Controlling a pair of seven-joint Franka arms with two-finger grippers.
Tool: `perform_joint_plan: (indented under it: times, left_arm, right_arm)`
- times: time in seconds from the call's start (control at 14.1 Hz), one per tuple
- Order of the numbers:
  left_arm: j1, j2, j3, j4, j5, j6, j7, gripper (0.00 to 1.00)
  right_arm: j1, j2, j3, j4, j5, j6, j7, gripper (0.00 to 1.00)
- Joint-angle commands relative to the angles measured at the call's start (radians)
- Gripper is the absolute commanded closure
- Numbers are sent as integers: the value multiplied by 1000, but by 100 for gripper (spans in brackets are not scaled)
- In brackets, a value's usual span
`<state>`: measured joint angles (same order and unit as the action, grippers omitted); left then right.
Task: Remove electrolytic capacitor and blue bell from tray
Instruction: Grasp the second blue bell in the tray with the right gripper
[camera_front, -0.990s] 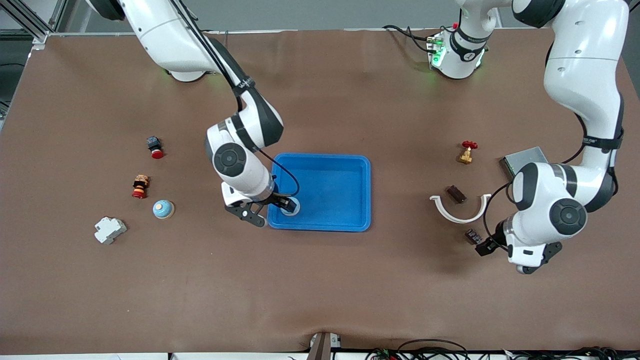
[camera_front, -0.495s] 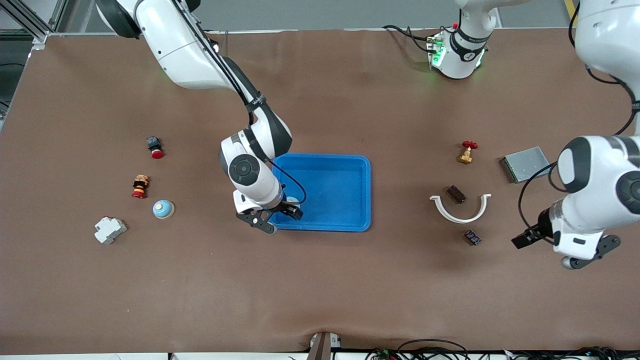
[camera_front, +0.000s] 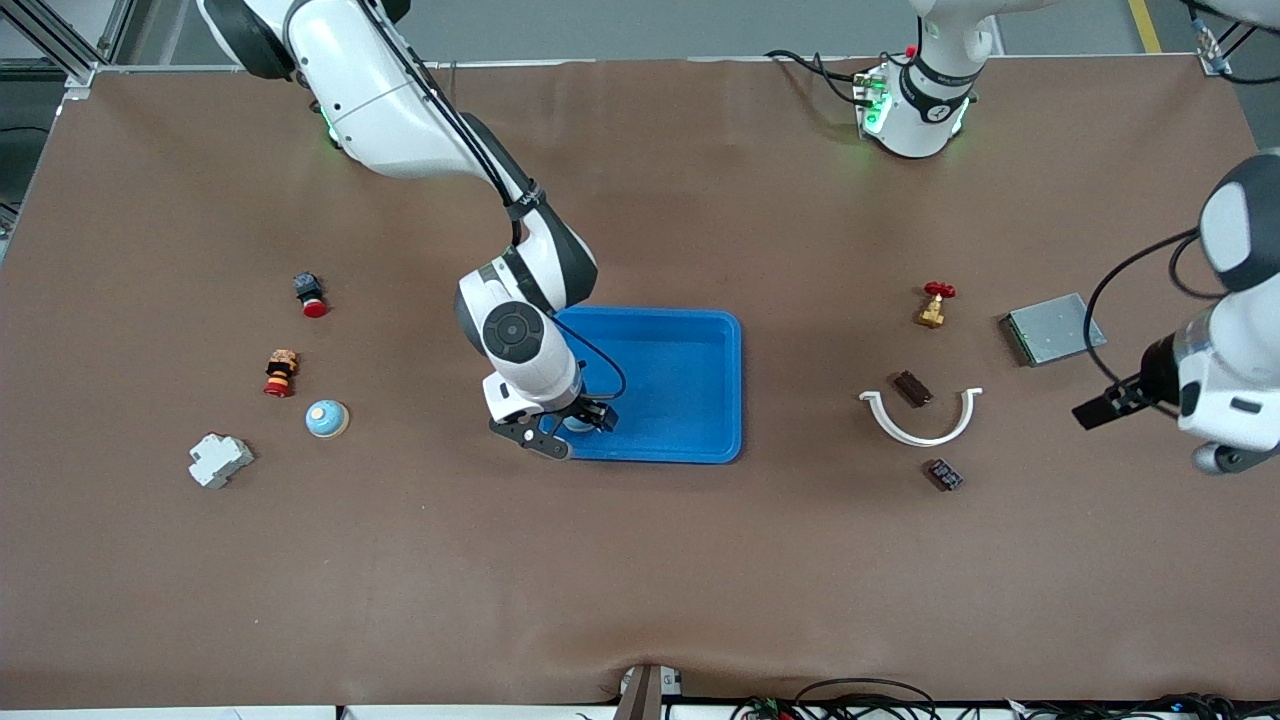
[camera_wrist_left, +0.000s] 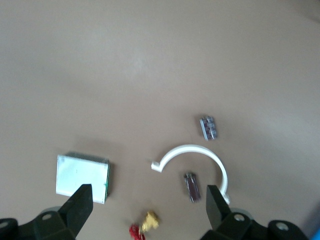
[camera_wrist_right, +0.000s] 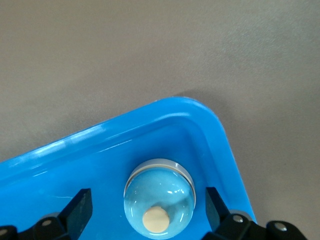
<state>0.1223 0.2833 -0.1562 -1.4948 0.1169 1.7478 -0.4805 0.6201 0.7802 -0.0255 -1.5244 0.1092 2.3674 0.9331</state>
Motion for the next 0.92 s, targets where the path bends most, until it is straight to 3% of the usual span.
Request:
perform_joint_plan:
  times: [0.0,0.42,0.85]
  left_arm:
    - [10,-78,-8,-24,-40,-52,31,0]
    - [5,-142,-11,-24,-79,-134,36,0]
    - [8,-144,-9,-22,-80,-143,62,0]
  right_arm:
    - [10,27,-8,29,-22,-4,15,0]
    - [15,37,-8,29,-28,-4,13,0]
    - [15,39,-8,33,-26,-4,12,74]
